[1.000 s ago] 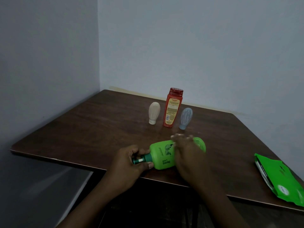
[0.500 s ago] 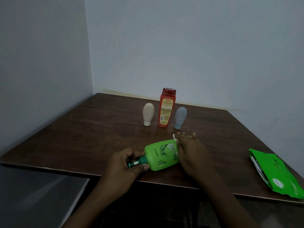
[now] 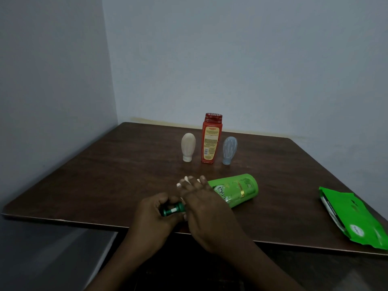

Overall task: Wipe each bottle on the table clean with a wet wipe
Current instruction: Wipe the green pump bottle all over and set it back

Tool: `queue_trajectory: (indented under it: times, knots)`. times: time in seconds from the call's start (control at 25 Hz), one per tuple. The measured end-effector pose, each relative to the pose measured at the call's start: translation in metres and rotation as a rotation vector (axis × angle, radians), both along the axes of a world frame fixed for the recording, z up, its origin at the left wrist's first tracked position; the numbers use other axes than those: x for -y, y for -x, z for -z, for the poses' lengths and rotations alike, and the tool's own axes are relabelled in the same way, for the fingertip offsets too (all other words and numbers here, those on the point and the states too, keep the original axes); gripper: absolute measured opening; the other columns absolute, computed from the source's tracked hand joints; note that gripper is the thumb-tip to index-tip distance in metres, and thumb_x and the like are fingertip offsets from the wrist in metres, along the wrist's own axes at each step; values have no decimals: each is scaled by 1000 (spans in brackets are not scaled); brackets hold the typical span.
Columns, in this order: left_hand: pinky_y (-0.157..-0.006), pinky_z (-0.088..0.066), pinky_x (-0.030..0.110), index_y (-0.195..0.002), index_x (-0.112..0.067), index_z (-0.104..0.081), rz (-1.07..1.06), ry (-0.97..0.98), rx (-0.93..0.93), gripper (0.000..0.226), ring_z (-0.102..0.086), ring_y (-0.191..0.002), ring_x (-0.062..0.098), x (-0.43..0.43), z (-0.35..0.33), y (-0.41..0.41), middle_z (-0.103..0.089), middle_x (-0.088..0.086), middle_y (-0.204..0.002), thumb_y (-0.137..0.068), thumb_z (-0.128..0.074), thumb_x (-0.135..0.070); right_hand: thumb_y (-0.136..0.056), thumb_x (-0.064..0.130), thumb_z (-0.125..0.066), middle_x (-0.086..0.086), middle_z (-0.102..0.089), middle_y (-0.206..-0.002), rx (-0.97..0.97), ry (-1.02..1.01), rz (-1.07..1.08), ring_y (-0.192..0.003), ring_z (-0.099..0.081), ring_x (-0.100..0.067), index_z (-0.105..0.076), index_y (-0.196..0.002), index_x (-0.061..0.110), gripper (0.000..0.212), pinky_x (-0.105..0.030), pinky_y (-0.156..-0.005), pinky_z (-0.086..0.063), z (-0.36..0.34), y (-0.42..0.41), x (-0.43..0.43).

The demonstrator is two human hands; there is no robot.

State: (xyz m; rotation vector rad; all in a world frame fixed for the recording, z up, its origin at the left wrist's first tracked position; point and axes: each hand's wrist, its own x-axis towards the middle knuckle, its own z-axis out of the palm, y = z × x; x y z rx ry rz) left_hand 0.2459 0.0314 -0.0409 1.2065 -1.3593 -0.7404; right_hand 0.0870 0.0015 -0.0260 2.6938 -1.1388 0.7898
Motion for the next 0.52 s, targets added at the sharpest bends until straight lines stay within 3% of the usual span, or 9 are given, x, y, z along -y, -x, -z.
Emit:
queue_trajectory:
  times: [0.12,0.28,0.36,0.4,0.44,0.52]
  knots:
    - [-71,-59,17,-89,-17,-81,15,-7,-34,29,-77,-82,7,-3,-6,9,-82,-7,-88,-70,-88,4,-89,15,-42,-7,-43,-153,47,76,6,-147,-31,-21,-47,-143,5,55,-39,-121,-22,15,19,-13]
    - [-74,-58,18,-95,-19,-80,-32,-16,-62,32,-77,-88,6,-2,-8,9,-81,-12,-94,-73,-88,2,-88,9,-48,-4,-53,-145,88,129,-88,-140,-42,-16,-59,-135,9,48,-39,-113,-36,31,43,-37]
    - [-76,-59,21,-100,-22,-78,-73,-8,-89,37,-77,-90,7,-5,-12,11,-81,-10,-97,-73,-88,1,-98,14,-53,9,-64,-132,385,-107,-27,-127,-56,-5,-64,-130,27,37,-33,-104,-46,16,62,-47]
    - [-76,-59,23,-105,-24,-76,-92,11,-108,43,-76,-92,8,-7,-17,13,-80,-9,-98,-72,-89,1,-100,20,-54,10,-72,-118,552,-256,14,-111,-66,-7,-66,-125,36,32,-33,-92,-54,2,71,-50]
    - [-76,-61,24,-111,-25,-72,-102,39,-126,51,-76,-92,9,-10,-25,16,-79,-8,-98,-71,-89,1,-101,22,-54,6,-77,-103,718,-350,42,-94,-72,-15,-70,-116,39,28,-35,-78,-57,-11,78,-49]
    - [-75,-62,24,-123,-27,-62,-101,86,-162,67,-77,-89,11,-11,-47,21,-78,-5,-97,-69,-89,3,-100,14,-52,2,-77,-87,1071,-418,142,-79,-71,-14,-77,-92,31,31,-27,-67,-56,-29,94,-36]
